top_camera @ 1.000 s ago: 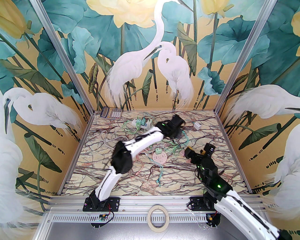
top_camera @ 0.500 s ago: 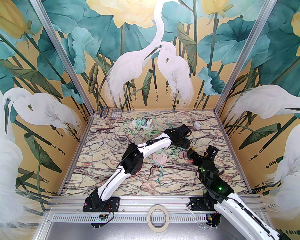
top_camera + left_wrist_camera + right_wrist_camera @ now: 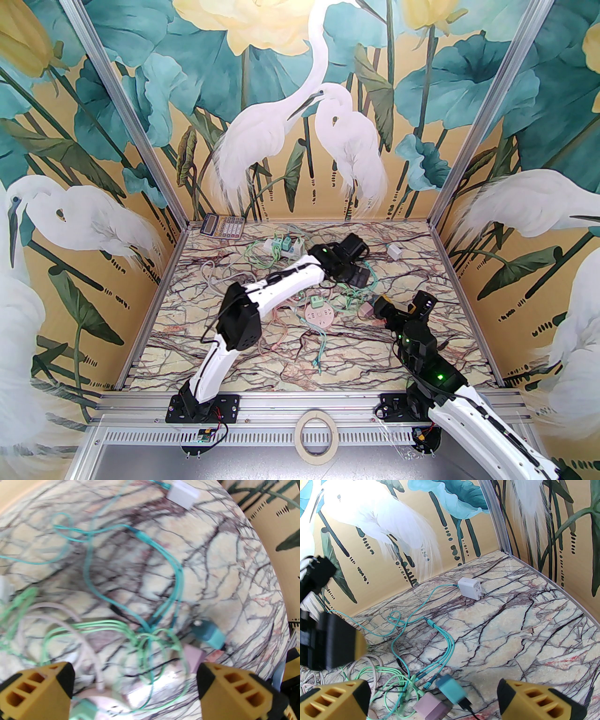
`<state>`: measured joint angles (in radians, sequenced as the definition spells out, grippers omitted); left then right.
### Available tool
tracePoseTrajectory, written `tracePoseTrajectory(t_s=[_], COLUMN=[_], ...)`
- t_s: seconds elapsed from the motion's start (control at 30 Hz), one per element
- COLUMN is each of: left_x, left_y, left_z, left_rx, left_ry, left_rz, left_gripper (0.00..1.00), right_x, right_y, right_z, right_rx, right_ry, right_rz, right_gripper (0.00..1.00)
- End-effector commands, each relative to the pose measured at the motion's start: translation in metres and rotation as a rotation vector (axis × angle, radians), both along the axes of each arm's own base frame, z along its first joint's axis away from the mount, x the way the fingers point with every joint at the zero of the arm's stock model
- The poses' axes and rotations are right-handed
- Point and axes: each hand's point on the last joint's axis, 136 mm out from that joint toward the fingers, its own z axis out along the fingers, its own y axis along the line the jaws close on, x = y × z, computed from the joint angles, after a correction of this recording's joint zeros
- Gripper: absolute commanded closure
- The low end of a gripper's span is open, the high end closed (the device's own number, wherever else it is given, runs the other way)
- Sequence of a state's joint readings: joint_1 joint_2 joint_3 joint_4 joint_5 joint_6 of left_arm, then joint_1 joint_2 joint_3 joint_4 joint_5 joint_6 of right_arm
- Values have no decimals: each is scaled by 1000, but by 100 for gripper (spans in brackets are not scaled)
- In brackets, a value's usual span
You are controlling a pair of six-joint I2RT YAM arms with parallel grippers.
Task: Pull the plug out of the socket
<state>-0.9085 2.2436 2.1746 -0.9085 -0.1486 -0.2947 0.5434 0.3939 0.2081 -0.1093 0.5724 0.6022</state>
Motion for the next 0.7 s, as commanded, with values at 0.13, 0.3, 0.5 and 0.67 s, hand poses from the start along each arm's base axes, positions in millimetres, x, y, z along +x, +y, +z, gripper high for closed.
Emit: tracePoseTrajectory(t_s=[0.13,0.3,0.5,0.67], left_x=[1,0,-29,-55], left_y=[50,82,115,133], left_z=[-15,23,45,36], left_rx=[169,3,-186,-238], left_ry=[-26,-96,-127,-96], left_rz=[98,210,220,214], left_gripper=[9,8,11,20], right_x=[3,11,20,22], right_y=[9,36,81,117], right_z=[-2,-5,-16,-28], right_rx=[1,-9,-7,2], right_ry=[2,21,85,138], right_rz=[42,171,379,544], right_gripper=[3,2,1,1])
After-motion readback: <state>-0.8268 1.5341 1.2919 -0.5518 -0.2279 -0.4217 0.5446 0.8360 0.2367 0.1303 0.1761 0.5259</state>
